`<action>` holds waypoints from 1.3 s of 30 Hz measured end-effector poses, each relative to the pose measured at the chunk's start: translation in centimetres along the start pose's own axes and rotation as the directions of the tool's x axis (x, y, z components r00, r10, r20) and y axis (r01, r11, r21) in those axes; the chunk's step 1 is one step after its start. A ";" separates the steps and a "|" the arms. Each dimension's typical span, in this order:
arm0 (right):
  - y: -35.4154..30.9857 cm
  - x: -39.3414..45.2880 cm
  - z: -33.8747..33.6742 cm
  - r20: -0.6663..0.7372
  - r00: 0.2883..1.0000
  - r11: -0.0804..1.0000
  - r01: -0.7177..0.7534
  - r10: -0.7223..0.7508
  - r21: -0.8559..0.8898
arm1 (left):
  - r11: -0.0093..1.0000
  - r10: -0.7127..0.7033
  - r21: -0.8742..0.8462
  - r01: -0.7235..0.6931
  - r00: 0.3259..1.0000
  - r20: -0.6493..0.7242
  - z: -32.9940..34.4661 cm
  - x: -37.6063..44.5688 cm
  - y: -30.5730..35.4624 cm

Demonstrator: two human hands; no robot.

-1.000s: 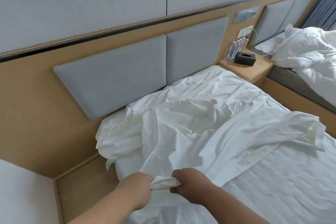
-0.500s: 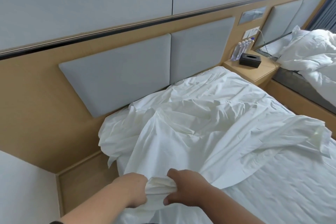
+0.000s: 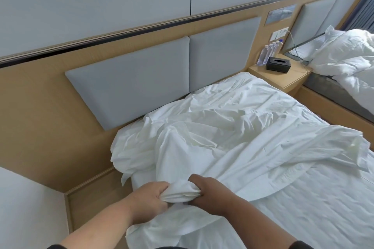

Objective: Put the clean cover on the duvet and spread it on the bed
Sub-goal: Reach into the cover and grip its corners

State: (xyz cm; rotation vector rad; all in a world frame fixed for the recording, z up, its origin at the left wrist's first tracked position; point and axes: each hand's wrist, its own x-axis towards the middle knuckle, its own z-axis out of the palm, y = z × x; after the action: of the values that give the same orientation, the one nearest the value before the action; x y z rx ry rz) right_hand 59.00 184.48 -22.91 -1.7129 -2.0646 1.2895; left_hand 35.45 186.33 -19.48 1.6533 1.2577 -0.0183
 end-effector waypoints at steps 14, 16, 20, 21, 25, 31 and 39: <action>-1.9 -0.2 3.1 0.095 0.994 0.929 0.080 -0.049 -0.361 | 0.658 -0.416 0.690 0.302 0.909 -0.001 1.3 0.1 -2.2; -2.4 -0.9 3.2 0.115 0.993 0.945 0.062 -0.027 -0.320 | 0.667 -0.388 0.679 0.307 0.921 -0.035 1.2 -0.1 -3.9; -3.2 -2.4 2.6 0.158 0.987 0.995 0.034 -0.020 -0.089 | 0.856 -0.173 0.451 0.254 0.961 -0.214 1.0 -0.7 -7.1; -3.2 -2.8 2.4 0.179 0.984 1.000 0.014 -0.011 -0.016 | 0.895 -0.131 0.386 0.224 0.958 -0.254 0.9 -1.0 -7.5; -2.6 -3.1 2.6 0.147 0.986 0.995 -0.063 0.074 -0.078 | 0.990 -0.125 0.013 0.138 0.931 -0.342 0.0 -2.3 -6.7; -1.1 -2.1 1.6 -0.348 0.932 0.995 -0.103 0.102 0.018 | 0.956 -0.038 -0.277 0.093 0.980 0.194 -1.4 -3.4 -1.9; -3.6 -4.8 -2.7 -0.566 0.823 0.868 0.321 -0.057 0.379 | 0.852 -0.446 -0.209 0.479 0.875 0.188 2.8 -0.9 -5.0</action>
State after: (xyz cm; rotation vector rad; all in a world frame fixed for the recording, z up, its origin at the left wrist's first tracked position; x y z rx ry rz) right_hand 59.64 181.83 -16.99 -1.3887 -1.4180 0.9733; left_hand 32.84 183.45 -23.82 1.0836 1.4649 -0.2527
